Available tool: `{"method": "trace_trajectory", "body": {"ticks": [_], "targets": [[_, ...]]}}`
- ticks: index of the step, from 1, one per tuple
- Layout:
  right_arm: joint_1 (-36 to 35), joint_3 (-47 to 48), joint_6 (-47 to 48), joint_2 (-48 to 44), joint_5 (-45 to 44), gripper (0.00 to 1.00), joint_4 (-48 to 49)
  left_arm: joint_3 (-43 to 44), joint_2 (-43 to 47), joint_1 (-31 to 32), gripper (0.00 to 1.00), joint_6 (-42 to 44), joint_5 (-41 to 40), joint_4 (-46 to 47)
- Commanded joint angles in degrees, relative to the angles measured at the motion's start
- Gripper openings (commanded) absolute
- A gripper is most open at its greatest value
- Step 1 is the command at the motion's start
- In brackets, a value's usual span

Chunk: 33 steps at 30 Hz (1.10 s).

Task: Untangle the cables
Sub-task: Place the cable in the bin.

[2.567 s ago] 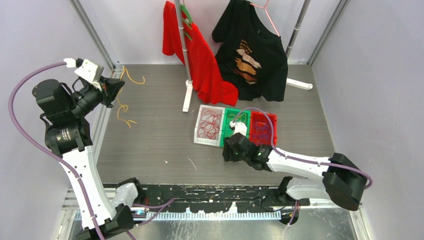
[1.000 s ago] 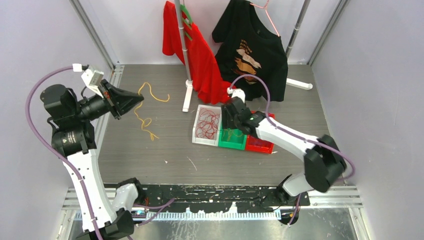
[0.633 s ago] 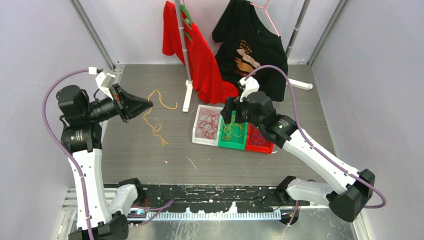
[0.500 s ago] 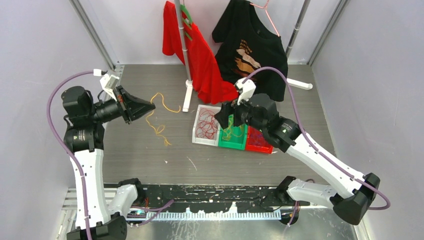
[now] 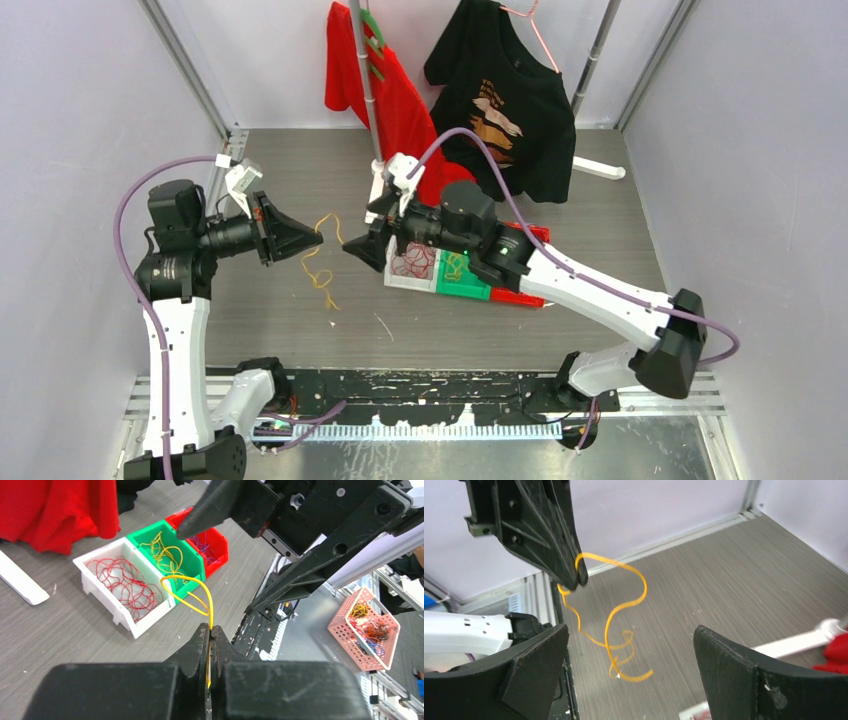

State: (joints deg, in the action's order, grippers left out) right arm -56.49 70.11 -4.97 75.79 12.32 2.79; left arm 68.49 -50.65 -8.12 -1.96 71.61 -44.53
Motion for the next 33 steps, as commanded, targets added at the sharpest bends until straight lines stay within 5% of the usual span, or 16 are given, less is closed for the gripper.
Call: {"method": "trace_trajectory", "body": {"ticks": [1, 6, 13, 24, 33], "targets": [[0.07, 5.0, -2.9, 3.88, 8.65, 1.0, 10.15, 1.7, 0.97, 0.47, 0.0, 4.66, 2.36, -5.83], [-0.71, 2.73, -10.94, 8.06, 11.15, 1.0, 22.72, 1.38, 1.74, 0.65, 0.0, 3.21, 3.74, -4.76], [-3.57, 1.96, -15.1, 11.44, 13.24, 1.0, 27.47, 1.21, 2.66, 0.65, 0.0, -1.08, 3.83, 0.01], [-6.01, -5.26, -15.67, 9.81, 5.26, 1.0, 33.57, 2.0, 3.8, 0.65, 0.0, -10.34, 3.33, 7.55], [-8.53, -0.12, -13.22, 15.58, -1.85, 0.9, 38.43, 1.03, 4.95, 0.65, 0.0, -20.74, 1.96, 16.44]]}}
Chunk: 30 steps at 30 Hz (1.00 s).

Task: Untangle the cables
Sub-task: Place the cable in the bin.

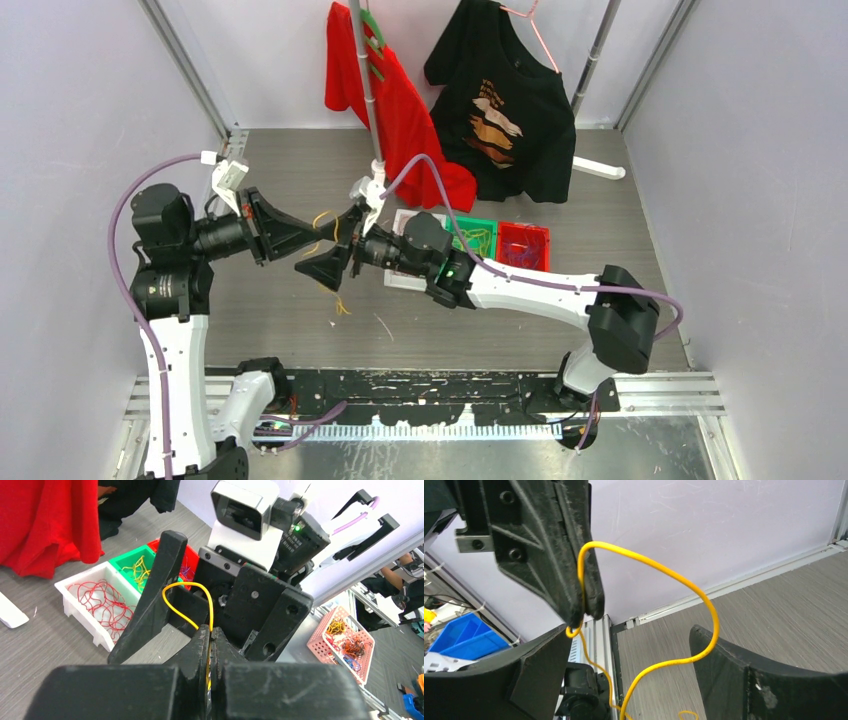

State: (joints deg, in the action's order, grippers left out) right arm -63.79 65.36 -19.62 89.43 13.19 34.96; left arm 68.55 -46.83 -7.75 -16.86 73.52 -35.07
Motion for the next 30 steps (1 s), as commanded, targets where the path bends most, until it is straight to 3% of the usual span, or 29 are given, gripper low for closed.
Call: {"method": "trace_trajectory", "body": {"ticks": [1, 5, 11, 12, 14, 17, 18, 23, 30], "targets": [[-1.52, 5.48, 1.76, 2.36, -2.12, 0.9, 5.58, 0.88, 1.15, 0.29, 0.0, -6.11, -0.29, 7.54], [-1.95, 6.73, 2.52, 3.43, -1.78, 0.82, 4.28, 0.59, 0.7, 0.29, 0.0, -6.5, -1.22, 7.73], [-1.88, 6.15, 2.5, 0.6, -6.84, 0.06, -2.26, 1.65, 0.31, 0.28, 0.0, -4.66, -7.21, 4.43], [-1.62, 5.2, 2.97, -0.75, -8.14, 0.02, -3.24, 2.59, -0.28, 0.28, 0.09, -2.97, -9.27, 1.69], [0.13, 3.81, 2.95, -3.31, -9.28, 0.01, -6.13, 4.98, -2.02, 0.28, 0.3, 1.57, -13.14, -5.46], [5.61, 3.75, -2.03, -6.87, -9.42, 0.01, -13.51, 10.08, -6.73, 0.27, 0.93, 10.41, -18.94, -18.48], [7.55, 4.07, -3.36, -8.1, -10.08, 0.01, -17.42, 12.07, -8.28, 0.3, 0.99, 14.19, -20.84, -23.04], [17.44, 4.32, -4.45, -16.2, -13.47, 0.01, -31.28, 18.62, -13.48, 0.28, 0.99, 28.15, -31.03, -39.01], [27.22, 6.21, -2.52, -22.3, -14.09, 0.01, -44.06, 14.96, -13.48, 0.19, 0.99, 31.63, -38.59, -37.19]]}}
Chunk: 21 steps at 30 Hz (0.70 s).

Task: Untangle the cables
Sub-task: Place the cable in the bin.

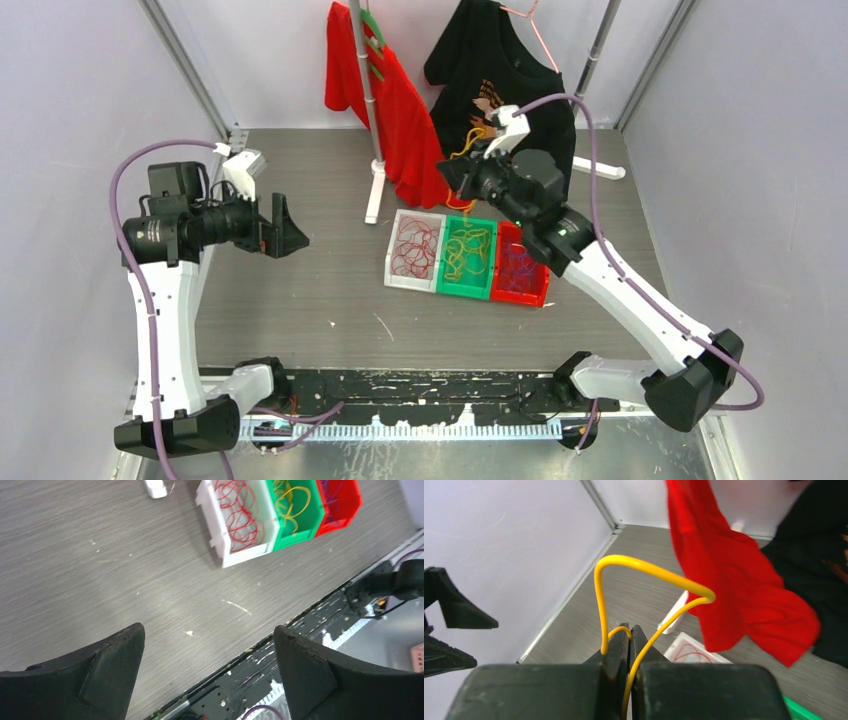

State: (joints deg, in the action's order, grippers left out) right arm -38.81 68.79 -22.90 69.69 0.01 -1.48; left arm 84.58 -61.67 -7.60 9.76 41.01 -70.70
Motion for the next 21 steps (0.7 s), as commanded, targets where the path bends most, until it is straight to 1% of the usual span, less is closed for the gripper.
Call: {"method": "trace_trajectory", "body": {"ticks": [1, 5, 11, 21], "targets": [[2.85, 2.93, 1.34, -2.62, -1.27, 0.01, -8.78, -1.63, 1.3, 0.04, 0.99, 5.15, -6.81, -1.04], [4.3, 2.59, 2.76, -2.12, -3.58, 0.01, -11.52, -2.79, 1.0, 0.04, 1.0, 6.23, -8.43, -0.04], [5.14, -0.13, 3.73, -1.54, -6.25, 0.01, -11.03, -2.08, -0.29, 0.04, 1.0, 7.96, -8.96, -1.96], [5.74, -5.12, 7.71, 1.08, -9.49, 0.01, -9.95, -3.87, 0.92, 0.04, 0.99, 9.65, -7.49, -2.12]]}}
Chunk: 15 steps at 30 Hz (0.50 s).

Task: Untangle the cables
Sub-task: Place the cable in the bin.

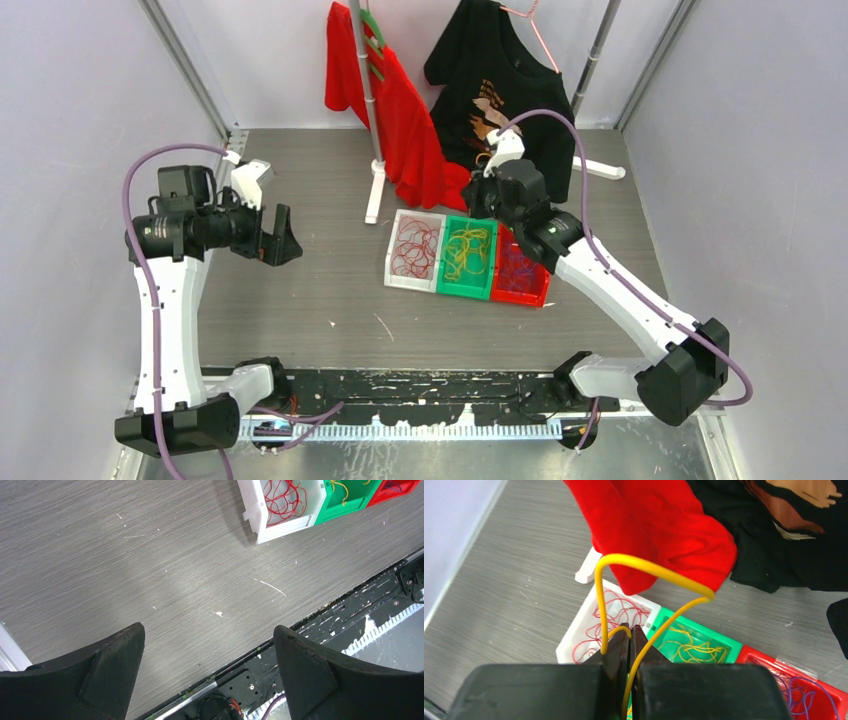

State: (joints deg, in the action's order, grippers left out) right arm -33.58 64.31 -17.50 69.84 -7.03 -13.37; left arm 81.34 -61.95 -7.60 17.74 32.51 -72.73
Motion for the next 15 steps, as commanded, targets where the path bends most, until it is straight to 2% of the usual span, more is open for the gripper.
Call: {"method": "trace_trajectory", "body": {"ticks": [1, 9, 15], "targets": [[0.53, -0.74, 2.57, 1.42, -2.57, 0.01, 1.87, -0.78, 1.26, 0.03, 1.0, 1.81, 1.03, -0.06], [0.62, -1.42, 1.57, 9.58, -2.5, 0.01, 1.06, -3.21, 1.52, 0.04, 1.0, 1.24, -0.61, 2.36], [0.62, -2.24, -3.3, 17.21, -2.0, 0.01, 0.42, -4.44, 1.58, 0.04, 1.0, 0.02, -1.05, 4.58]]}}
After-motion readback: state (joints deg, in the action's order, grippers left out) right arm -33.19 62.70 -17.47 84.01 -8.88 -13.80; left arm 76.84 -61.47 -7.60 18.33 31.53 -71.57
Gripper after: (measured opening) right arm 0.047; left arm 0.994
